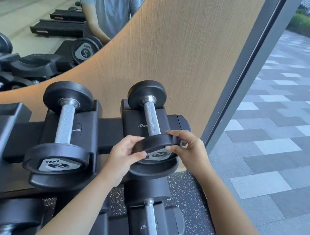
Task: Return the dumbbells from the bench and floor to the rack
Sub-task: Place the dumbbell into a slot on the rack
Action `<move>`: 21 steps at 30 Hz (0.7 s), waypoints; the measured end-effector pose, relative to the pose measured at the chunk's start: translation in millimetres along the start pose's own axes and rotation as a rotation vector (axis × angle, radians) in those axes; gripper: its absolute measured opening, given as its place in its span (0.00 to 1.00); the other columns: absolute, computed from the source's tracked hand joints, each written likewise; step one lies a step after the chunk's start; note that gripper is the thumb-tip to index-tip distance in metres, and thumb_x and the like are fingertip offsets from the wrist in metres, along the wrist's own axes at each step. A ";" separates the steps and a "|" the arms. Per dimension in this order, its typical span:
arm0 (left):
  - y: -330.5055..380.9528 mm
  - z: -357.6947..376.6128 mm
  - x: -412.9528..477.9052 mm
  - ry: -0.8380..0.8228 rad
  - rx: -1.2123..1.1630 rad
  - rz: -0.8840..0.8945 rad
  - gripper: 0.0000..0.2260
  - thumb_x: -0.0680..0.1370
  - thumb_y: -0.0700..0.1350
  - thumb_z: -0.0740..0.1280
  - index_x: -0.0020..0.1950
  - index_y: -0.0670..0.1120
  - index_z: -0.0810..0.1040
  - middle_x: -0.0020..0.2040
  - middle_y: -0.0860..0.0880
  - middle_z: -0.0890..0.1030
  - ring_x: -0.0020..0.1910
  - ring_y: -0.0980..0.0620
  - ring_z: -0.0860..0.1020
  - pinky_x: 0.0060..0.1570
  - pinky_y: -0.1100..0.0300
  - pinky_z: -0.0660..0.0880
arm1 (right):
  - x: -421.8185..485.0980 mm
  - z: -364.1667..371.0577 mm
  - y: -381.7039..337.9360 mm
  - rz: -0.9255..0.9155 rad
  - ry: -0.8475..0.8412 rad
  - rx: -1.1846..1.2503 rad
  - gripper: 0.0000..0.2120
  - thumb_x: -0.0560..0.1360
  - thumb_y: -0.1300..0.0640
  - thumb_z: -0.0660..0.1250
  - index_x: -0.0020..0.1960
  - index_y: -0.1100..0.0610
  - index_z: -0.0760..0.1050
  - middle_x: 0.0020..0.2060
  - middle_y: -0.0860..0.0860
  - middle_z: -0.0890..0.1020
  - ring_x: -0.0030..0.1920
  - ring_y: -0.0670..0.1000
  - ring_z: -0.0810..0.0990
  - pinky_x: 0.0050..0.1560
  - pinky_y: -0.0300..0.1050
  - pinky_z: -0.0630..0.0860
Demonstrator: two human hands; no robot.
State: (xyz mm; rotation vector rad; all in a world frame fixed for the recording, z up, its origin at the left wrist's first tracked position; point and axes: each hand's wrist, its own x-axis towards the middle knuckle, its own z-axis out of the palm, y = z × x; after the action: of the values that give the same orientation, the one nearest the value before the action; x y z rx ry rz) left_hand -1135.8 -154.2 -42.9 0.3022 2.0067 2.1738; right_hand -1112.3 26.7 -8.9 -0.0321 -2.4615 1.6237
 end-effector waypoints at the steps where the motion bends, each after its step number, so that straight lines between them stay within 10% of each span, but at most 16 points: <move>1: -2.4 -0.5 1.3 -0.017 -0.033 -0.020 0.15 0.70 0.27 0.65 0.49 0.45 0.76 0.48 0.47 0.81 0.45 0.58 0.80 0.50 0.63 0.76 | 0.2 -0.5 -2.7 -0.009 0.008 -0.046 0.19 0.65 0.67 0.73 0.53 0.55 0.79 0.45 0.52 0.78 0.44 0.48 0.75 0.46 0.30 0.70; 7: 3.8 -22.1 -0.9 -0.071 0.146 -0.053 0.14 0.69 0.28 0.67 0.46 0.46 0.76 0.45 0.49 0.82 0.46 0.52 0.79 0.46 0.67 0.76 | 2.2 10.1 -15.3 -0.078 -0.028 -0.248 0.19 0.63 0.62 0.75 0.54 0.54 0.80 0.42 0.51 0.77 0.42 0.48 0.73 0.40 0.30 0.65; 14: 24.7 2.9 -1.0 -0.010 0.556 0.183 0.16 0.70 0.38 0.70 0.55 0.51 0.77 0.52 0.51 0.81 0.53 0.54 0.78 0.56 0.57 0.73 | -8.2 -0.3 5.0 -0.028 -0.049 0.199 0.19 0.68 0.67 0.71 0.50 0.45 0.77 0.53 0.57 0.80 0.57 0.59 0.77 0.63 0.53 0.72; 21: 12.4 -4.3 -2.8 0.005 0.520 0.145 0.16 0.71 0.38 0.69 0.54 0.54 0.75 0.51 0.55 0.80 0.52 0.57 0.78 0.55 0.60 0.73 | -4.6 0.2 16.1 -0.067 -0.015 0.071 0.18 0.69 0.65 0.70 0.51 0.44 0.75 0.50 0.52 0.79 0.54 0.57 0.78 0.59 0.45 0.72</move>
State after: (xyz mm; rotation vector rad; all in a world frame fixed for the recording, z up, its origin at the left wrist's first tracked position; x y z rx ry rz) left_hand -1134.0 -160.2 -31.0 0.5198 2.6001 1.6824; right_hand -1109.2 32.3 -24.3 0.0724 -2.3874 1.6874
